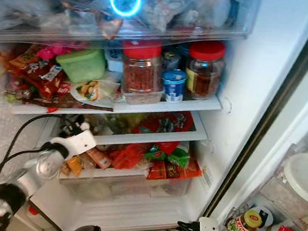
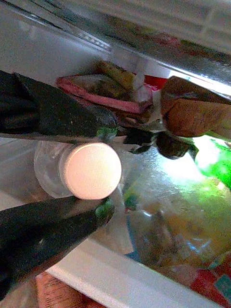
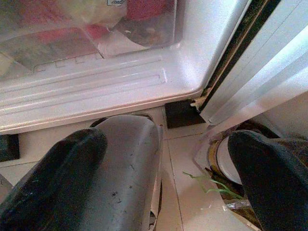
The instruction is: Restocking fridge
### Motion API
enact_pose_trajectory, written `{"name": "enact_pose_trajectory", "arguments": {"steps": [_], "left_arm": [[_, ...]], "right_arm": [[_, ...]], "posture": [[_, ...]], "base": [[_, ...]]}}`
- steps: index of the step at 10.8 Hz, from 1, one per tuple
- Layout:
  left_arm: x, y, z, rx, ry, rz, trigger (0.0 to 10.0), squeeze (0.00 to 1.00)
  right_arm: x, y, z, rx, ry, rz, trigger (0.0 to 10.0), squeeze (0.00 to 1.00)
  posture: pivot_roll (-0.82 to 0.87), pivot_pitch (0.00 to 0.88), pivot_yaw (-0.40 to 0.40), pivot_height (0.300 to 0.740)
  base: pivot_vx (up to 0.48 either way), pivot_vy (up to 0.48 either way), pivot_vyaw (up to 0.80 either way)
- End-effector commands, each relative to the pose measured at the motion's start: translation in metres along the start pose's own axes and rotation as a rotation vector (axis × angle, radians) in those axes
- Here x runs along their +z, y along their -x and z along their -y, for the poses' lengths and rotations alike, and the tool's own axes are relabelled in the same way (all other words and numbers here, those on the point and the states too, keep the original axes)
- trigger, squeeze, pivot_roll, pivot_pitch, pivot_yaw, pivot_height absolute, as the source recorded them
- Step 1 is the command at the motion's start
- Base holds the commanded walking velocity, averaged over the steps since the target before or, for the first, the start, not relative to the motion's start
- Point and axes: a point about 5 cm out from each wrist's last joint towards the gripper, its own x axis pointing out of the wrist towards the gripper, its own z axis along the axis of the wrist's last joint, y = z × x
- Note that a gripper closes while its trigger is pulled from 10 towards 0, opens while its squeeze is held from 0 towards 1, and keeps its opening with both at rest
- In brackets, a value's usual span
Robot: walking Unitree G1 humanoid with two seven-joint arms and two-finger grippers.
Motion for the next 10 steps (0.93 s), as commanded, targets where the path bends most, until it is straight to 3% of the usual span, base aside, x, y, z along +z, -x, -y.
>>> {"name": "enact_pose_trajectory", "arguments": {"steps": [1,2,10], "left_arm": [[-0.004,0.000,0.007,-0.049,0.035,-0.021,10.0,0.27],[-0.001,-0.003,0.006,-0.044,0.050,-0.014,10.0,1.00],[-0.002,-0.009,-0.005,-0.034,0.124,-0.004,10.0,1.00]], "right_arm": [[-0.033,0.006,-0.007,0.011,-0.056,-0.122,10.0,0.00],[-0.033,0.007,-0.007,0.010,-0.057,-0.122,10.0,0.00],[-0.035,0.007,-0.007,0.006,-0.056,-0.132,10.0,0.00]], "posture": [[-0.14,0.000,0.067,0.616],[-0.14,0.000,0.067,0.616],[-0.13,0.000,0.068,0.616]], "base": [[0.000,0.000,0.00],[0.000,0.000,0.00],[0.000,0.000,0.00]]}}
